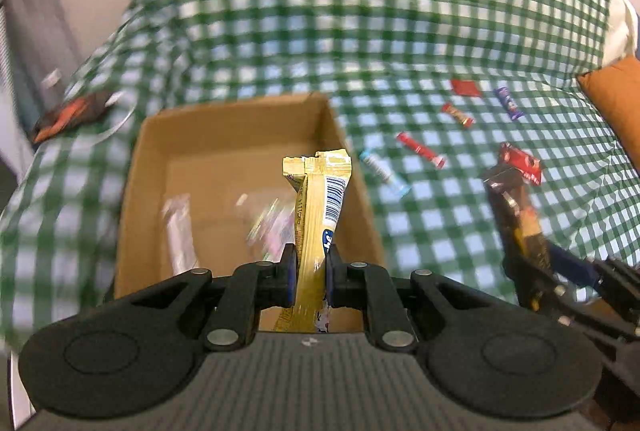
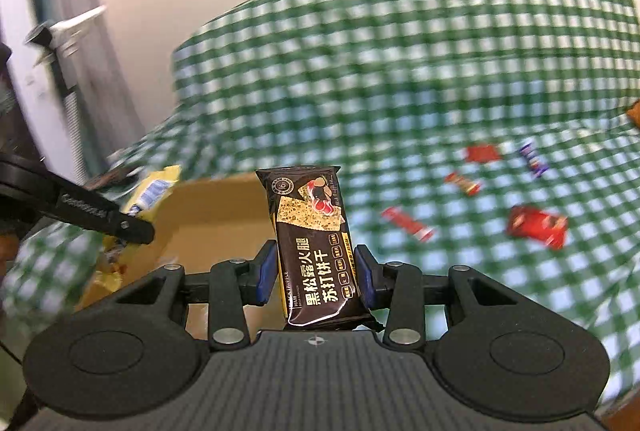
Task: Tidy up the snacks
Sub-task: 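Carry both snacks over the box and open both tools to release them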
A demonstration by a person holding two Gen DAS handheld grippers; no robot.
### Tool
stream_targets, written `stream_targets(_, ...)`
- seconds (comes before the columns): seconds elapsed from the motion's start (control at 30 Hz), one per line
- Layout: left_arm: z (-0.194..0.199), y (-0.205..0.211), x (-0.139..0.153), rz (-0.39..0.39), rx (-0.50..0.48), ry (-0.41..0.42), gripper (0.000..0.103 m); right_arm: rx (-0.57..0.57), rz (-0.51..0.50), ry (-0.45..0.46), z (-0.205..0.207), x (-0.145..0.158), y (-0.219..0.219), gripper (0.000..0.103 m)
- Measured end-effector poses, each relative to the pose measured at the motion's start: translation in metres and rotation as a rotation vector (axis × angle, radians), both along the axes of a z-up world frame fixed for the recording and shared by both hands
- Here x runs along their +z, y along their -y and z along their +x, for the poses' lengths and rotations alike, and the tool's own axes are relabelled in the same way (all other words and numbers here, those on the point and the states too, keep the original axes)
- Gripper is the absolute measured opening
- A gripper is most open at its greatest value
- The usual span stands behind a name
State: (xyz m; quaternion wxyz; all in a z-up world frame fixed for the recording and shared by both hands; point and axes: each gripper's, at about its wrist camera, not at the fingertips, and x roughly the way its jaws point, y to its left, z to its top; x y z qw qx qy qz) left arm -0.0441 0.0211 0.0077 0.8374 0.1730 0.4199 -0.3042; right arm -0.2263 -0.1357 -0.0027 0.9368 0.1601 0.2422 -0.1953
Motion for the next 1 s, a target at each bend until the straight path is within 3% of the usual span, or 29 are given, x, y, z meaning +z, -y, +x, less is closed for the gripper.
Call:
stream_targets(0.2,-0.031,-0.086,-0.005,0.001,0.054,0.015,0.015,0.124,-0.017,-0.058,-0.006,-0.004,-0.082,0.043)
stream_targets(0.37,-0.047,-0.122,-0.012,-0.028,0.082,0.012,0.015,0.14,-0.067,-0.084,-0.013,0.006,-0.115,0.043)
stream_targets(0.63,-0.064,-0.136,-0.006,-0.081,0.08,0.038,0.015,0.146,-0.118,-0.082,-0.027,0.014,-0.136,0.043)
stream_targets(1.0,-0.069,-0.138,-0.005,-0.093,0.082,0.047,0.015,0.146,-0.14,-0.074,-0.032,0.018,-0.14,0.043)
